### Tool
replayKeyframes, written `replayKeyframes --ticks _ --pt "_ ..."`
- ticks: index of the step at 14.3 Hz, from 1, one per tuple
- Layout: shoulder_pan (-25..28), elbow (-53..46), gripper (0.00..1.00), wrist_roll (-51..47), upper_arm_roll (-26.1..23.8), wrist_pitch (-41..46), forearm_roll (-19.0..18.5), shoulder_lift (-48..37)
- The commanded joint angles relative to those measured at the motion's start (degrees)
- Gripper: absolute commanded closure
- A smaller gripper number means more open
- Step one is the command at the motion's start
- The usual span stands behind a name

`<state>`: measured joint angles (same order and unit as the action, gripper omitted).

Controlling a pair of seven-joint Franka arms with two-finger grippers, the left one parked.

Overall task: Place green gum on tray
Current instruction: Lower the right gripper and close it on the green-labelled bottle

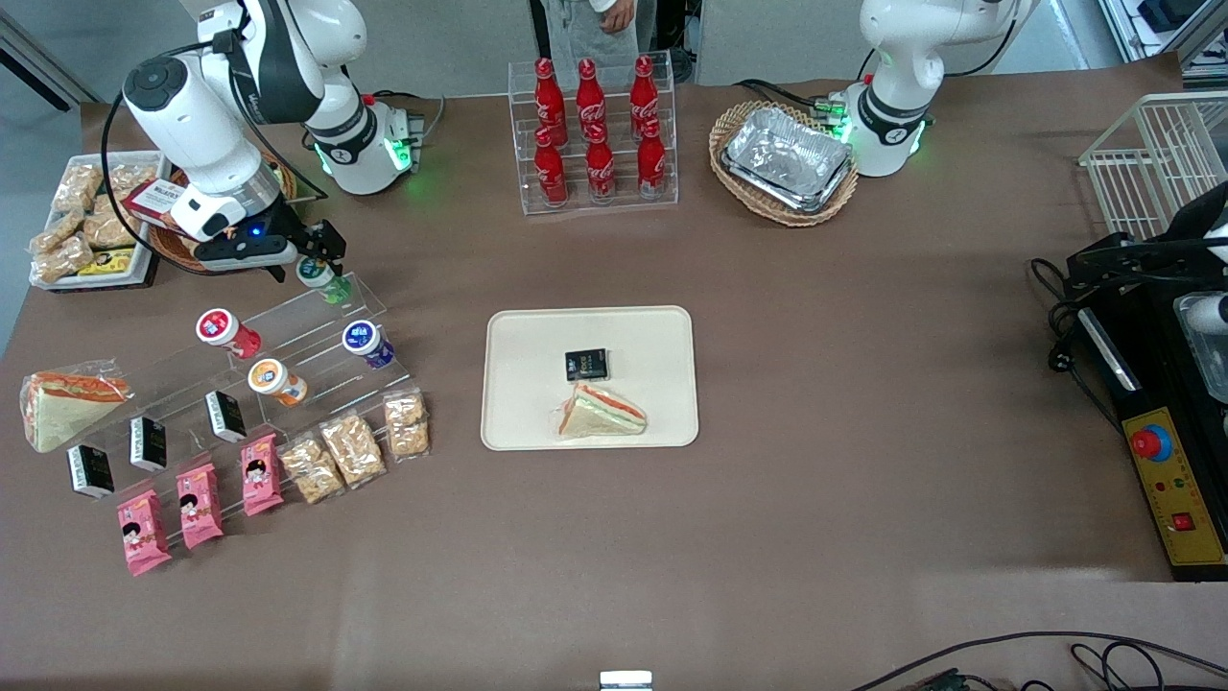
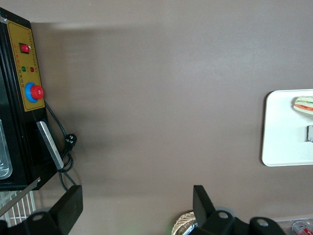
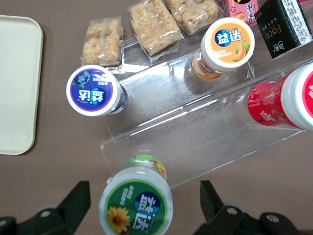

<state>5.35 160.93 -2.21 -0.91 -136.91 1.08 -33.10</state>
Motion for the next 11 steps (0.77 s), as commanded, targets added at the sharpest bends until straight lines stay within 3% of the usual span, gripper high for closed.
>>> replayKeyframes --ticks 1,2,5,6,7,11 --pt "0.1 2.6 0.04 -0.4 0.1 -3.5 0.6 0.1" --pt "0.0 2.6 0.13 -0.4 0.1 -4.1 0.6 0.6" --pt "0.0 2.6 0.57 -0.7 0.1 -4.2 0.6 1.5" --pt "0.0 2.5 0.63 -0.9 0.1 -4.2 0.6 1.5" --pt "0.0 2.5 0.68 -0.9 0.1 -4.2 0.6 1.6" --pt "-0.1 -1.6 0.69 -0.9 0.4 0.5 0.7 1.8"
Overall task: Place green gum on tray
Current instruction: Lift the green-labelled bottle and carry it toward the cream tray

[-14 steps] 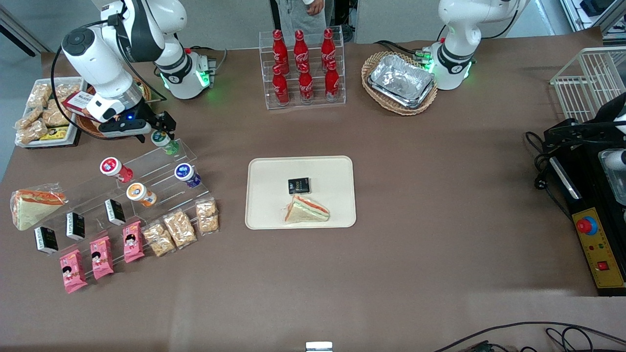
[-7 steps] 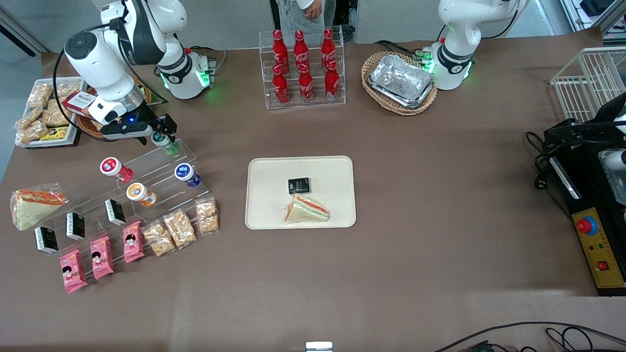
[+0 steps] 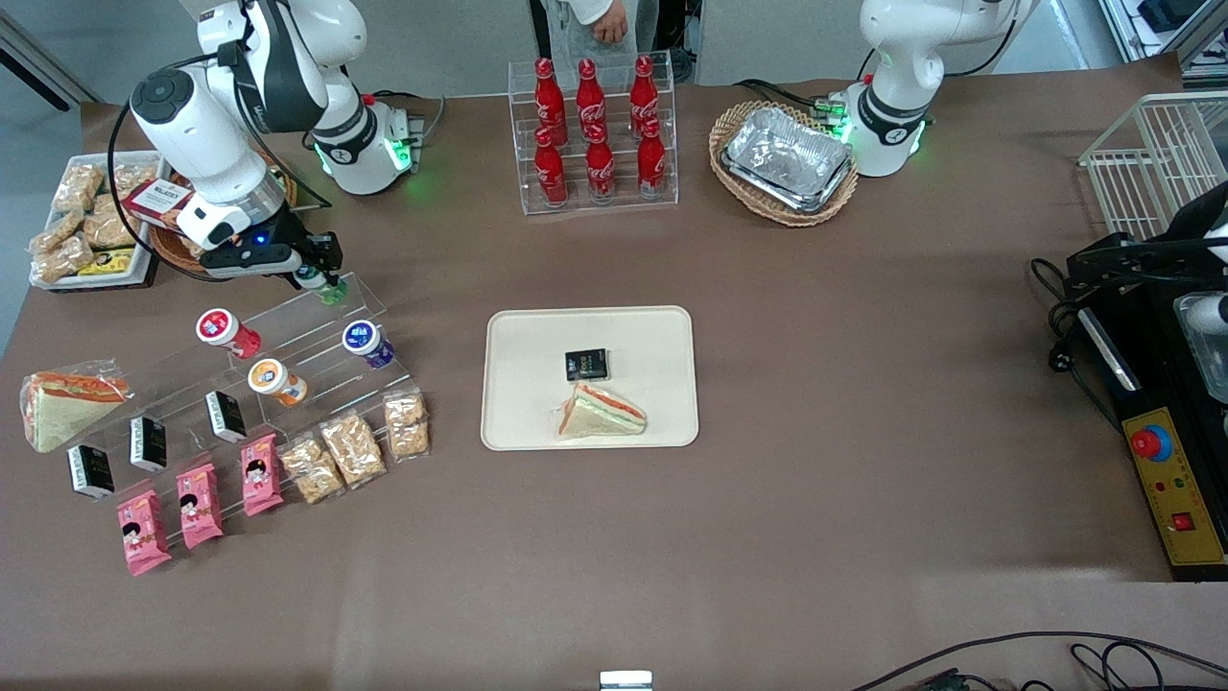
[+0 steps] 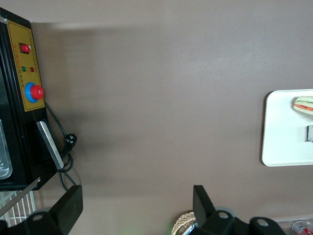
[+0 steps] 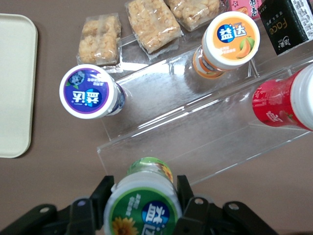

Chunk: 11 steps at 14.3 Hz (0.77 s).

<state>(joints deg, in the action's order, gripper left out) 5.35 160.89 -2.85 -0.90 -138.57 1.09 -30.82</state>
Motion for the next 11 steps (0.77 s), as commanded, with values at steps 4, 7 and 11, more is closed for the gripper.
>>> replayKeyframes --ticks 4,7,11 --pt "-0.1 -15.8 0.69 -0.3 0.5 20.6 0.8 -0.4" --pt "-0.1 -25.0 0.69 -0.2 0.5 27.0 0.8 1.4" --pt "-0.2 -44.6 0.69 -0.2 0.6 40.8 0.8 10.6"
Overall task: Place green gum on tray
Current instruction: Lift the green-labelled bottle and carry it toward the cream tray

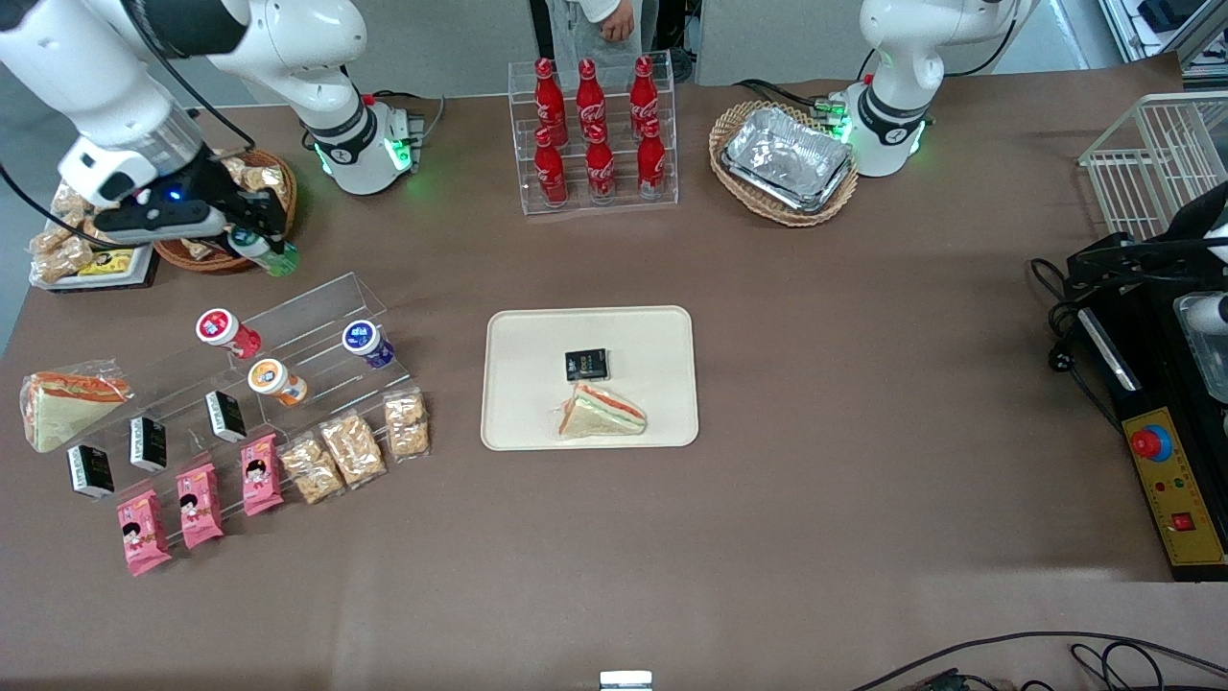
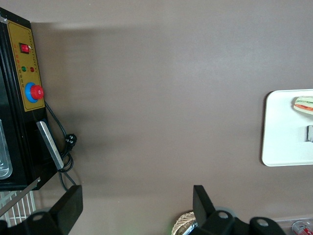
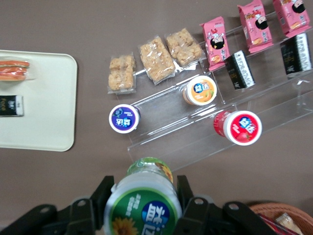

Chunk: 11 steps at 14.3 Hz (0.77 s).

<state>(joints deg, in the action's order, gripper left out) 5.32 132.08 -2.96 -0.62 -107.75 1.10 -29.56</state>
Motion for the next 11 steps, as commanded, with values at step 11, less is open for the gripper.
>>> replayKeyframes --ticks 11 --pt "8.2 -31.7 0.68 -38.7 -11.6 6.7 3.1 27.5"
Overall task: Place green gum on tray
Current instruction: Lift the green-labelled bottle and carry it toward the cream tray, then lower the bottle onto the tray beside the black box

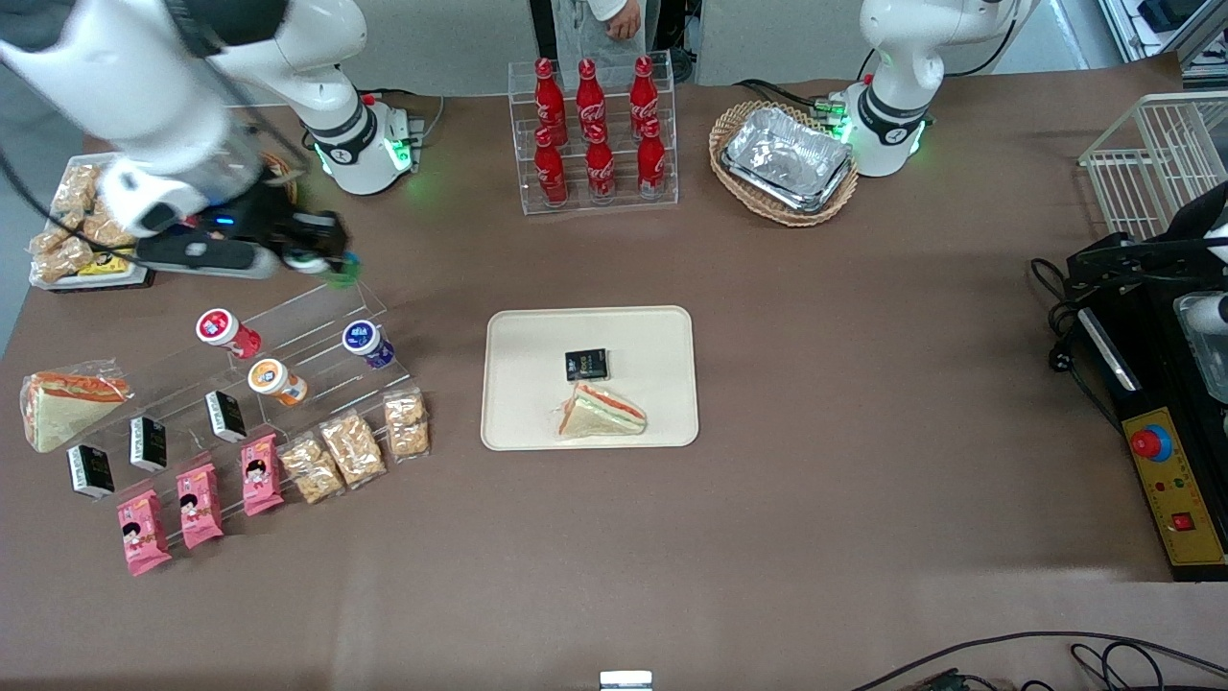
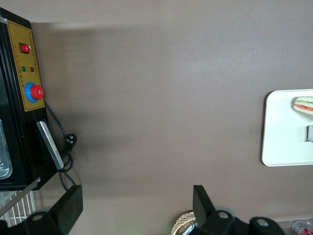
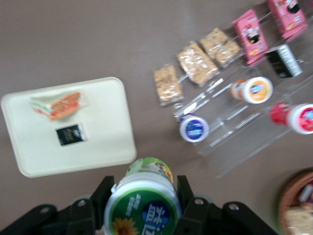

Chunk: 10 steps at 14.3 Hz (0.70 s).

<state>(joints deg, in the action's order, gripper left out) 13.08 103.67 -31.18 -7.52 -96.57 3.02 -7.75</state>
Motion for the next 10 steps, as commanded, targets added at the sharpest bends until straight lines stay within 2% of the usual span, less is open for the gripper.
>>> replayKeyframes --ticks 1,3,6,8,9,10 --pt "0.6 -2.7 0.68 -14.5 -5.9 -7.1 1.2 7.1" --pt "2.7 1.1 0.68 -19.6 -7.0 -13.5 0.7 8.5" --pt "4.0 15.0 0.68 -21.7 -7.1 -30.0 0.2 8.5" --pt "4.9 20.2 0.68 -22.8 -7.1 -36.6 0.1 11.0" --pt "5.8 21.2 0.68 -24.3 -7.1 -38.3 -0.8 12.9" --pt "6.1 22.0 0.68 -27.8 -7.1 -40.5 -3.4 14.8"
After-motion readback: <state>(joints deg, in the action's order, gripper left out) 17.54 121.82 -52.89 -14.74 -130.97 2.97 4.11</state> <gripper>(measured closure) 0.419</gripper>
